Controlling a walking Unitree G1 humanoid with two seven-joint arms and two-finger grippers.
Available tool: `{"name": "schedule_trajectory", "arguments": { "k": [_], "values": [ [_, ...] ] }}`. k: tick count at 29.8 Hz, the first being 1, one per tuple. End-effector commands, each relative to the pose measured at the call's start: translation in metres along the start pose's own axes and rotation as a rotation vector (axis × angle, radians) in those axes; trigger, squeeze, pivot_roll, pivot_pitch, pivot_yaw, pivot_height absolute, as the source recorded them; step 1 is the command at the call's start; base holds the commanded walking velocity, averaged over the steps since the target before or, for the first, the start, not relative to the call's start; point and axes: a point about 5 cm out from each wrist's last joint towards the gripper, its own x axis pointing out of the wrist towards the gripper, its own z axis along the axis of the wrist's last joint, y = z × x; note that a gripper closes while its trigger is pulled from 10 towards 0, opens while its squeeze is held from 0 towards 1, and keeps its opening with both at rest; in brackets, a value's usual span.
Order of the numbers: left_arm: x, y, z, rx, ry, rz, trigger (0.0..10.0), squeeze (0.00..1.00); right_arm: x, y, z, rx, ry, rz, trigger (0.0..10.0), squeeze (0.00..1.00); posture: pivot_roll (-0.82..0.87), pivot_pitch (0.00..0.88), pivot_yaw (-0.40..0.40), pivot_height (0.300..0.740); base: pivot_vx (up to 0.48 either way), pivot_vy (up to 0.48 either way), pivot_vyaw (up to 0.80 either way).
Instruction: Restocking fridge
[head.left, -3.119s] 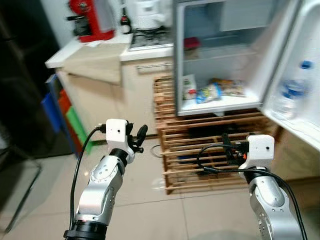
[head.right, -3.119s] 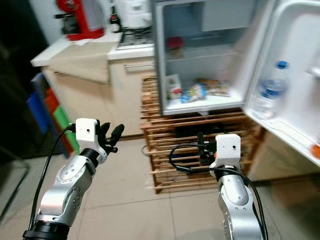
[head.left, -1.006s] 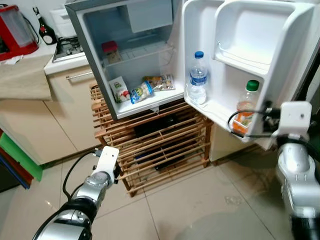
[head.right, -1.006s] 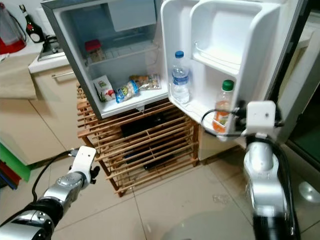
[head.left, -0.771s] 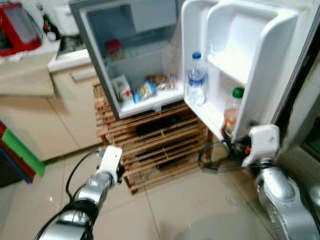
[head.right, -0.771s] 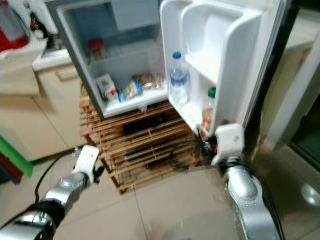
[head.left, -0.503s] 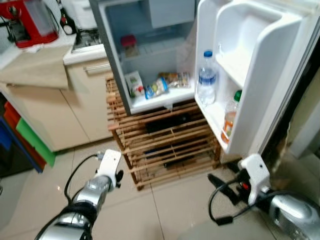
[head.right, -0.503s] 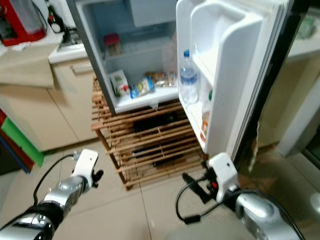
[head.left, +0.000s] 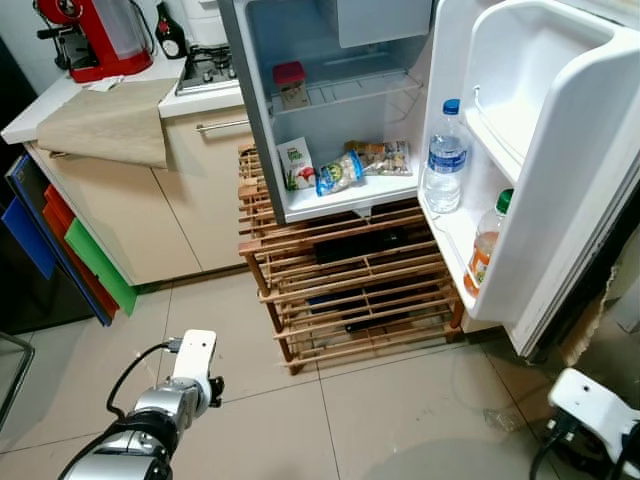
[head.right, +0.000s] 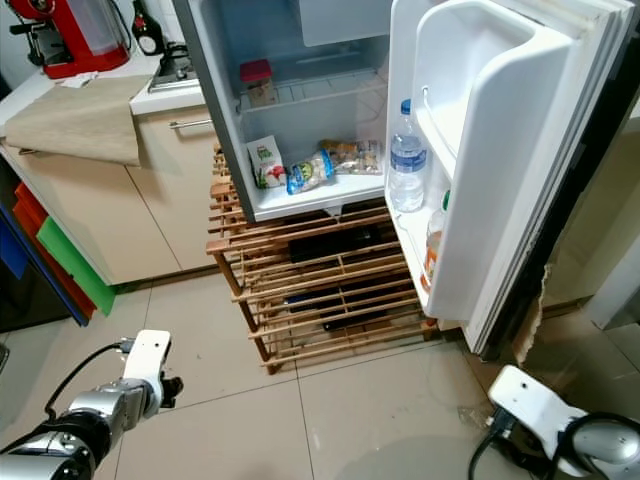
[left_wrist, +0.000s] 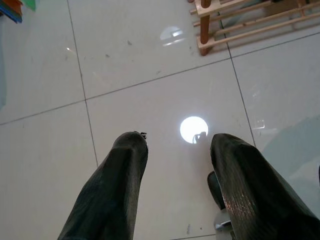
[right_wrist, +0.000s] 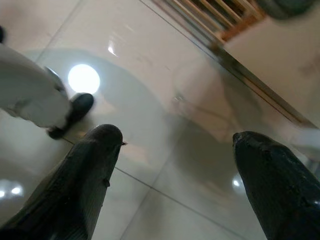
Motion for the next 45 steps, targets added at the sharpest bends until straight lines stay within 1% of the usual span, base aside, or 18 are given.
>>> {"name": "schedule_trajectory", "arguments": {
  "k": [1,6,9,11,12,16,20,21,22,23,26,32,34,37,40,43,44,45],
  "values": [
    [0.0,0.003,-0.002,-0.002,0.012,0.003,10.0,0.0,-0.006,-0.017,0.0,-0.029,0.028,-0.072,10.0,0.0,-0.33,0.0,0.186,0.736,0.0,0.0,0.0],
    [0.0,0.001,-0.002,0.011,0.014,0.0,10.0,0.0,-0.014,-0.033,-0.01,-0.06,0.096,-0.133,10.0,0.0,-0.33,0.0,0.185,0.736,0.0,0.0,0.0],
    [0.0,0.0,-0.001,0.016,0.007,-0.002,10.0,0.0,-0.02,-0.057,-0.018,-0.094,0.165,-0.287,10.0,0.0,-0.33,0.0,0.181,0.736,0.0,0.0,0.0],
    [0.0,0.0,0.0,0.015,-0.001,-0.001,10.0,0.0,-0.022,-0.065,-0.01,-0.077,0.125,-0.335,10.0,0.0,-0.33,0.0,0.182,0.736,0.0,0.0,0.0],
    [0.0,-0.001,0.001,0.028,-0.01,-0.004,10.0,0.0,-0.025,-0.077,0.005,-0.028,0.043,-0.405,10.0,0.0,-0.33,0.0,0.181,0.736,0.0,0.0,0.0],
    [0.0,-0.002,0.002,0.034,-0.015,-0.003,10.0,0.0,-0.032,-0.094,0.04,0.096,-0.15,-0.5,10.0,0.0,-0.33,0.0,0.179,0.736,0.0,0.0,0.0],
    [0.0,0.0,-0.005,0.03,0.009,0.004,10.0,0.0,-0.036,-0.101,0.076,0.214,-0.369,-0.54,10.0,0.0,-0.32,0.0,0.175,0.736,0.0,0.0,0.0],
    [0.0,0.0,-0.005,0.03,0.009,0.004,10.0,0.0,-0.036,-0.101,0.076,0.214,-0.369,-0.54,10.0,0.0,-0.32,0.0,0.175,0.736,0.0,0.0,0.0],
    [0.0,0.003,-0.012,0.024,0.032,0.014,10.0,0.0,-0.036,-0.097,0.102,0.261,-0.512,-0.505,10.0,0.0,-0.32,0.0,0.173,0.736,0.0,0.0,0.0],
    [0.0,0.003,-0.012,0.024,0.032,0.014,10.0,0.0,-0.036,-0.097,0.102,0.261,-0.512,-0.505,10.0,0.0,-0.32,0.0,0.173,0.736,0.0,0.0,0.0],
    [0.0,0.008,-0.019,0.017,0.054,0.026,10.0,0.0,-0.039,-0.085,0.138,0.29,-0.686,-0.413,10.0,0.0,-0.31,0.0,0.175,0.736,0.0,0.0,0.0],
    [0.0,0.007,-0.025,-0.008,0.076,-0.004,10.0,0.0,-0.039,-0.031,0.223,0.239,-0.949,-0.103,10.0,0.0,-0.31,0.0,0.186,0.736,0.0,0.0,0.0],
    [0.0,0.007,-0.025,-0.008,0.076,-0.005,10.0,0.0,-0.04,-0.024,0.232,0.233,-0.978,-0.066,10.0,0.0,-0.31,0.0,0.186,0.736,0.0,0.0,0.0],
    [0.001,0.003,-0.02,-0.007,0.052,-0.006,10.0,0.0,-0.048,0.03,0.286,0.191,-1.154,0.203,10.0,0.0,-0.28,0.0,0.157,0.736,0.0,0.0,0.0],
    [0.001,0.001,-0.015,-0.005,0.019,-0.011,10.0,0.0,-0.04,0.03,0.283,0.203,-1.118,0.187,10.0,0.0,-0.27,0.0,0.148,0.736,0.0,0.0,0.0],
    [0.0,-0.002,0.006,0.003,-0.107,-0.019,10.0,0.0,-0.024,0.016,0.269,0.251,-1.034,0.044,10.0,0.0,-0.26,0.0,0.139,0.736,0.0,0.0,0.0],
    [0.0,-0.002,0.006,0.003,-0.107,-0.019,10.0,0.0,-0.024,0.016,0.269,0.251,-1.034,0.044,10.0,0.0,-0.26,0.0,0.139,0.736,0.0,0.0,0.0],
    [-0.006,-0.006,0.035,0.017,-0.285,-0.03,10.0,0.0,-0.013,0.0,0.261,0.291,-0.978,-0.164,10.0,0.0,-0.26,0.0,0.135,0.736,0.0,0.0,0.0]
  ]
}}
